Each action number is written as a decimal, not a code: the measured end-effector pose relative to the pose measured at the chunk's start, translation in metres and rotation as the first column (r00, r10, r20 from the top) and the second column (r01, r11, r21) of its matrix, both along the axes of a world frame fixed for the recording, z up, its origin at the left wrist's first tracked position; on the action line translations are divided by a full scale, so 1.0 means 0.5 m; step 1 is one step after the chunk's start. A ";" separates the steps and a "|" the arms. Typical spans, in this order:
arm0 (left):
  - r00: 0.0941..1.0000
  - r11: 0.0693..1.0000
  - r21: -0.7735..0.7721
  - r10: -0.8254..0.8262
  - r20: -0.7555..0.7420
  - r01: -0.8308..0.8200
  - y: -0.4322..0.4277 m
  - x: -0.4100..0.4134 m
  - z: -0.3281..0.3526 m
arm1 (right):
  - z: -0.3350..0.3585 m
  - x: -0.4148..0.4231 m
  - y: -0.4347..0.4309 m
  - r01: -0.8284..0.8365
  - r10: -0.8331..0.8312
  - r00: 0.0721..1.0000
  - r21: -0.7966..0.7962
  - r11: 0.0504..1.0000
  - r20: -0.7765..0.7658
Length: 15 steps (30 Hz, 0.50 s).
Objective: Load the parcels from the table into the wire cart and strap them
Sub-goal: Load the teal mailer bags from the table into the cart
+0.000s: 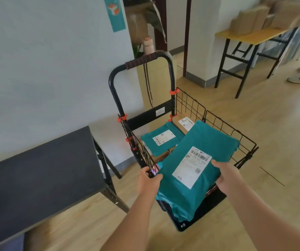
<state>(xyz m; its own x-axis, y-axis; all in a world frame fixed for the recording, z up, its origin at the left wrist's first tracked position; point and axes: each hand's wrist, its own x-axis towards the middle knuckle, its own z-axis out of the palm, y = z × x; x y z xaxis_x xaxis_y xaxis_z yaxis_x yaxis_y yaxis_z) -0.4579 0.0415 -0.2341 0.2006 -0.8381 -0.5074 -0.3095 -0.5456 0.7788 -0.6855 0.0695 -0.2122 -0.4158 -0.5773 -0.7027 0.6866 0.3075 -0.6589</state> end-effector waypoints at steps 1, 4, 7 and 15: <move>1.000 1.000 -0.007 0.023 0.015 -0.023 -0.007 -0.014 0.001 | 0.001 -0.016 -0.008 0.033 -0.033 0.999 -0.003 0.999 0.003; 0.991 0.991 0.006 0.133 0.013 -0.133 -0.034 -0.056 -0.006 | -0.003 -0.050 -0.036 0.087 -0.087 0.996 -0.010 0.996 0.019; 0.919 0.939 0.161 0.333 -0.212 -0.303 -0.073 -0.108 -0.012 | -0.014 -0.071 -0.069 0.147 -0.148 0.988 0.015 0.989 0.054; 0.832 0.917 0.393 0.269 -0.485 -0.067 -0.170 -0.260 -0.032 | -0.041 -0.131 -0.182 0.130 -0.135 0.986 0.059 0.990 0.094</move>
<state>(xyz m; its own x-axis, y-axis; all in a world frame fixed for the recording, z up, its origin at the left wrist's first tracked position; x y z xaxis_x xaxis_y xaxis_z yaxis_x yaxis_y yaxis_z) -0.5881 -0.0433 -0.2500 -0.0563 -0.5650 -0.8232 0.2084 -0.8130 0.5437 -0.7508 -0.0217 -0.2326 -0.4138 -0.4826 -0.7719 0.7840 0.2421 -0.5716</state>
